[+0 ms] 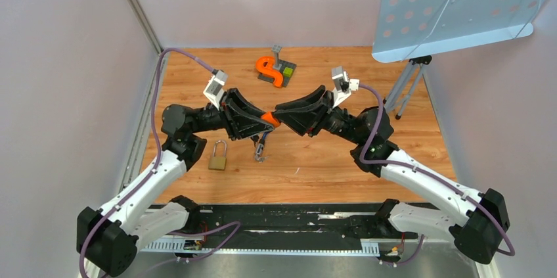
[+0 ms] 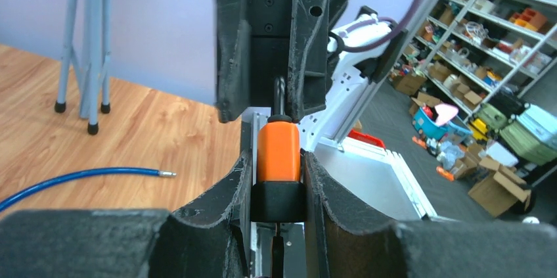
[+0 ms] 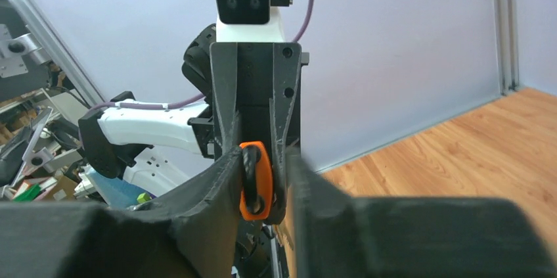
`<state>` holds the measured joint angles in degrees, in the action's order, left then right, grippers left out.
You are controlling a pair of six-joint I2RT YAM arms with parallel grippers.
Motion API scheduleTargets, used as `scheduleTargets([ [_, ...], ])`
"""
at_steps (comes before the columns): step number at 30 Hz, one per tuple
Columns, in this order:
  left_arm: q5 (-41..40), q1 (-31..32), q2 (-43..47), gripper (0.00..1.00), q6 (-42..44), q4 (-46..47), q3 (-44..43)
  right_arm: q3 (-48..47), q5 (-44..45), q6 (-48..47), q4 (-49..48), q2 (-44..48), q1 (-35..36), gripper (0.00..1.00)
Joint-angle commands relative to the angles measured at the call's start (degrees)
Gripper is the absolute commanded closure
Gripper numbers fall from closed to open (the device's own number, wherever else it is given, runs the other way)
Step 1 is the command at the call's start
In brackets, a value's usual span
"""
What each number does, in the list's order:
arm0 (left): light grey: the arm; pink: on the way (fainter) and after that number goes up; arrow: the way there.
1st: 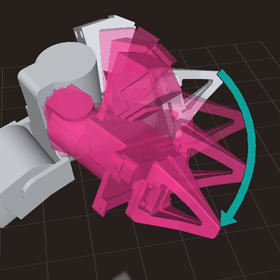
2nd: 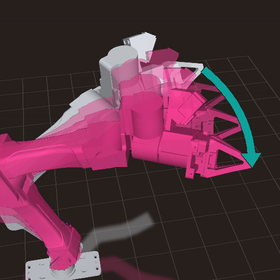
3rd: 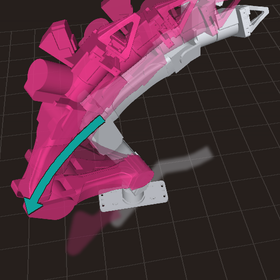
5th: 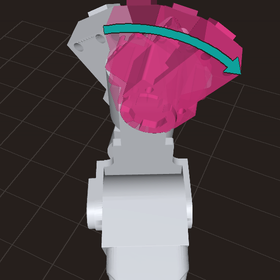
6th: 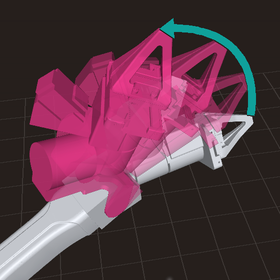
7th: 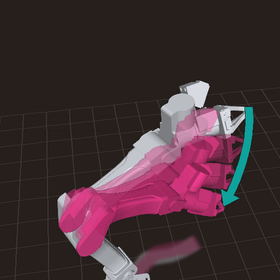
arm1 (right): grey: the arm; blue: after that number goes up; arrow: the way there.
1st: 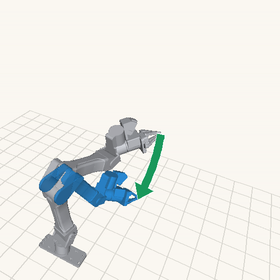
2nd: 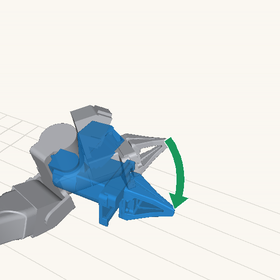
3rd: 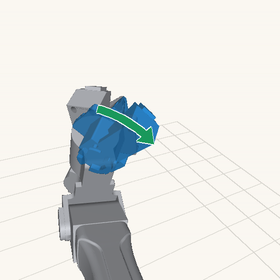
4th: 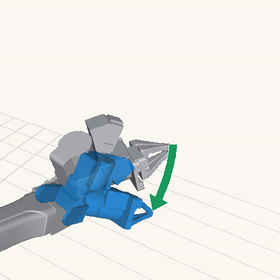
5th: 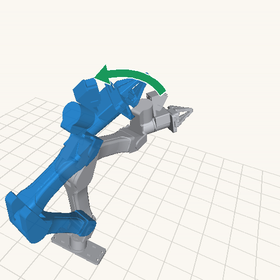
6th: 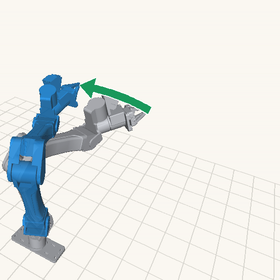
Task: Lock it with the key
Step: Lock the lock.
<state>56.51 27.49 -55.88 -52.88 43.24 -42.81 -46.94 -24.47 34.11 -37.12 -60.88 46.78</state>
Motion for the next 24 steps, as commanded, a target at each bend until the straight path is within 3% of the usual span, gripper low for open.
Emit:
scheduleTargets([
  [1,1.7,1.1,2.3,0.97,-0.4,5.8,-1.1,-1.9,-2.3,-0.7,-4.2,-0.8,-0.1,0.62],
  [3,1.5,1.1,2.4,0.97,-0.2,5.8,-1.0,-1.9,-2.4,-0.7,-4.0,-1.0,-0.1,0.58],
  [6,1.1,1.1,2.2,0.97,-0.2,6.1,-1.1,-2.0,-2.6,-0.7,-4.1,-1.5,-0.1,0.66],
  [11,1.2,1.2,1.8,0.90,-0.6,6.7,-1.2,-1.4,-2.1,-0.7,-4.8,-1.3,0.0,0.99],
  [15,0.2,1.2,1.7,0.65,-0.6,6.8,-0.8,-1.0,-1.1,-1.3,-4.6,-0.6,0.0,1.00],
  [17,-0.7,1.2,1.8,0.42,-0.4,6.6,-0.2,-0.4,1.5,-2.2,-3.7,0.2,-0.1,1.00],
  [21,-3.9,1.2,2.4,0.27,3.8,0.9,0.7,0.4,5.1,-3.1,-1.6,2.8,-1.1,1.00],
  [24,-6.8,1.2,2.5,0.25,10.8,-10.7,0.6,0.5,4.6,-3.3,-0.3,4.9,-2.3,1.00],
])
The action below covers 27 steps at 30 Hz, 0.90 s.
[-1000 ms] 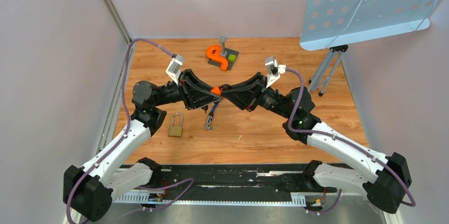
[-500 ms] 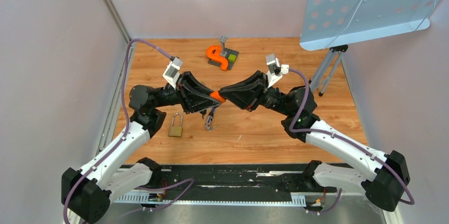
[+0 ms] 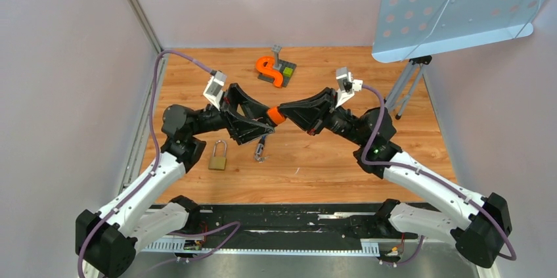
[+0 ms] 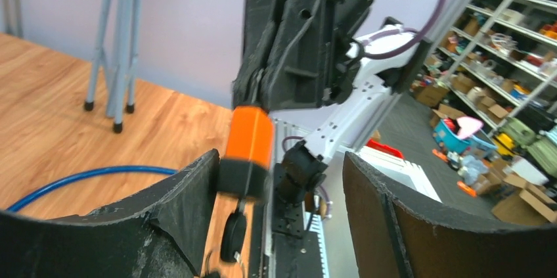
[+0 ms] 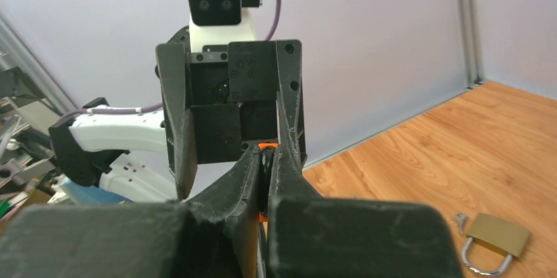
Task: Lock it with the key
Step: Lock the lock.
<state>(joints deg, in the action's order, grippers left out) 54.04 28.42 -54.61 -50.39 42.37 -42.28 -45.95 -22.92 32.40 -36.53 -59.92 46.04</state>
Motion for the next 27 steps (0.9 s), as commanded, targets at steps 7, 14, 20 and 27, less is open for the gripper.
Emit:
scheduleTargets([
  [7,-3.7,0.2,-1.5,0.40,7.2,-7.3,2.4,-0.3,0.8,-3.0,1.9,6.7,-2.7,1.00],
  [14,0.3,0.2,-7.0,0.85,0.1,6.1,2.5,0.2,0.0,-1.8,2.6,7.3,-3.0,1.00],
  [20,-0.1,0.1,-5.3,1.00,3.3,3.4,3.0,0.8,3.4,-2.3,4.0,8.6,-3.8,1.00],
  [27,-1.1,0.1,-0.3,1.00,13.5,-8.3,2.8,2.7,9.3,-3.0,5.9,13.9,-7.4,1.00],
])
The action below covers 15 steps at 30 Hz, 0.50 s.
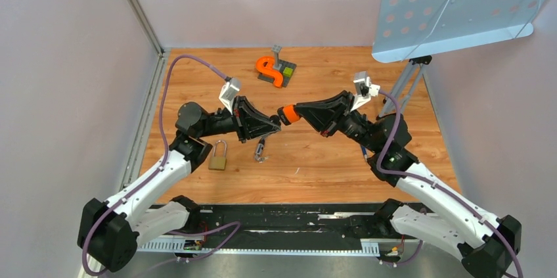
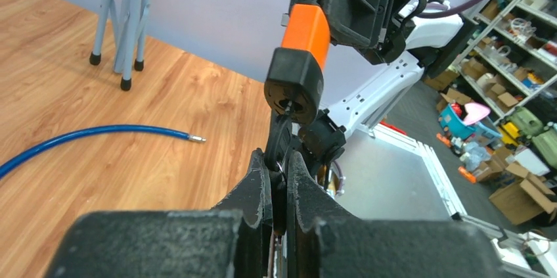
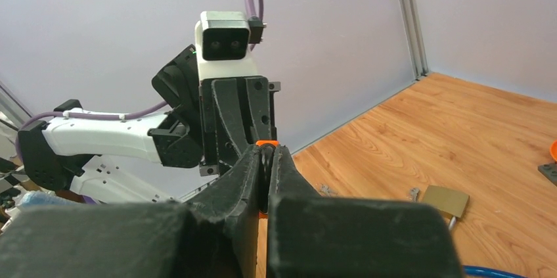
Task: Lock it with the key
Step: Lock the lock, then place the lock at the center of the board.
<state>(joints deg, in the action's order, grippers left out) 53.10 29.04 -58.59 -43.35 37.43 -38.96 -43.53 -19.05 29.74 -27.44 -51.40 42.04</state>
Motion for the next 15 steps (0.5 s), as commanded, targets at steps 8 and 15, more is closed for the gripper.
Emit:
scheduleTargets([
  [8,0.3,-0.5,1.5,1.00,5.4,-0.3,-0.6,0.4,5.5,-1.4,-0.7,10.8,-6.1,1.00],
  [15,-16.6,-0.4,-4.1,1.00,12.6,-20.2,-6.5,-2.0,5.9,-2.1,4.2,2.4,-6.2,1.00],
])
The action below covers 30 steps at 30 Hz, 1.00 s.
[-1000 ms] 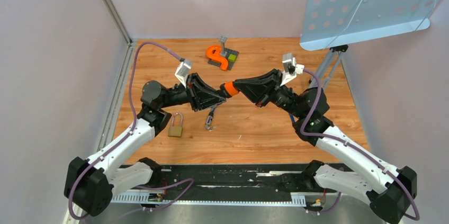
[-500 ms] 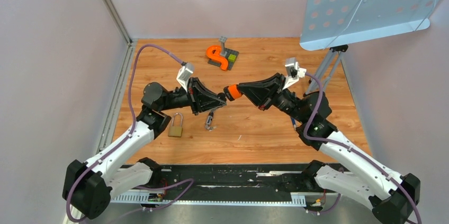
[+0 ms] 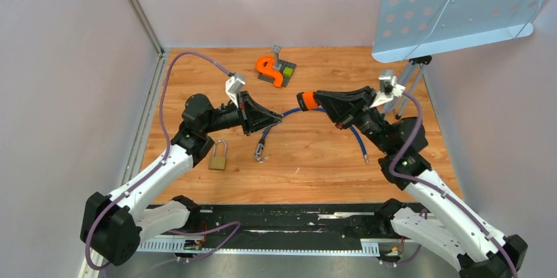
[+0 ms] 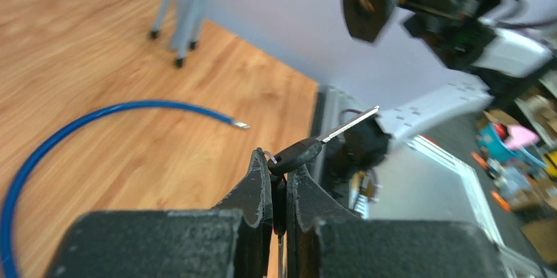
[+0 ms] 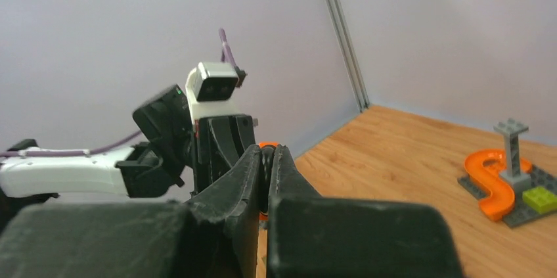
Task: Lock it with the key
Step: Place the lock at the center of the board.
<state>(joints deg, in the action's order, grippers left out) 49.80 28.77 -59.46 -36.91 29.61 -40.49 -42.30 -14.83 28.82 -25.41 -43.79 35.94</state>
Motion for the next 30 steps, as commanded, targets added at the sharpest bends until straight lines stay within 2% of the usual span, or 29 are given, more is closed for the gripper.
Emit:
scheduleTargets([
  [1,-15.7,-0.2,-4.2,1.00,7.7,-16.2,-6.3,-3.7,1.8,-1.1,3.1,-7.3,-0.1,1.00],
  [4,-29.2,-0.3,-9.2,1.00,9.0,-22.1,-9.5,-5.9,3.5,-0.9,5.0,-15.2,-0.2,1.00],
  [7,-36.0,-1.6,-14.3,1.00,6.6,-23.2,-11.3,-8.4,7.2,-0.1,7.8,-21.9,-0.7,1.00],
  [11,-36.2,-3.0,-24.0,1.00,4.0,-18.9,-14.8,-10.0,6.4,3.7,9.4,-29.5,-4.3,1.00],
  [15,-30.4,-2.2,-34.1,1.00,-1.3,-11.6,-17.0,-8.7,4.1,8.8,11.0,-34.7,-8.0,1.00],
  [17,-29.6,-0.4,-38.0,1.00,-3.6,-8.1,-16.6,-6.4,3.8,11.5,12.0,-35.8,-9.5,1.00],
  [21,-33.7,5.7,-44.5,1.00,-5.8,-7.8,-16.6,-1.6,2.3,16.6,15.7,-36.0,-11.2,1.00],
  [25,-41.3,14.0,-44.9,1.00,-9.1,-7.0,-13.1,4.8,-0.7,20.5,18.7,-32.0,-11.3,1.00],
  [30,-52.2,22.3,-42.0,1.00,-9.9,-15.2,-11.4,11.1,-2.0,23.4,22.8,-25.4,-11.3,1.00],
])
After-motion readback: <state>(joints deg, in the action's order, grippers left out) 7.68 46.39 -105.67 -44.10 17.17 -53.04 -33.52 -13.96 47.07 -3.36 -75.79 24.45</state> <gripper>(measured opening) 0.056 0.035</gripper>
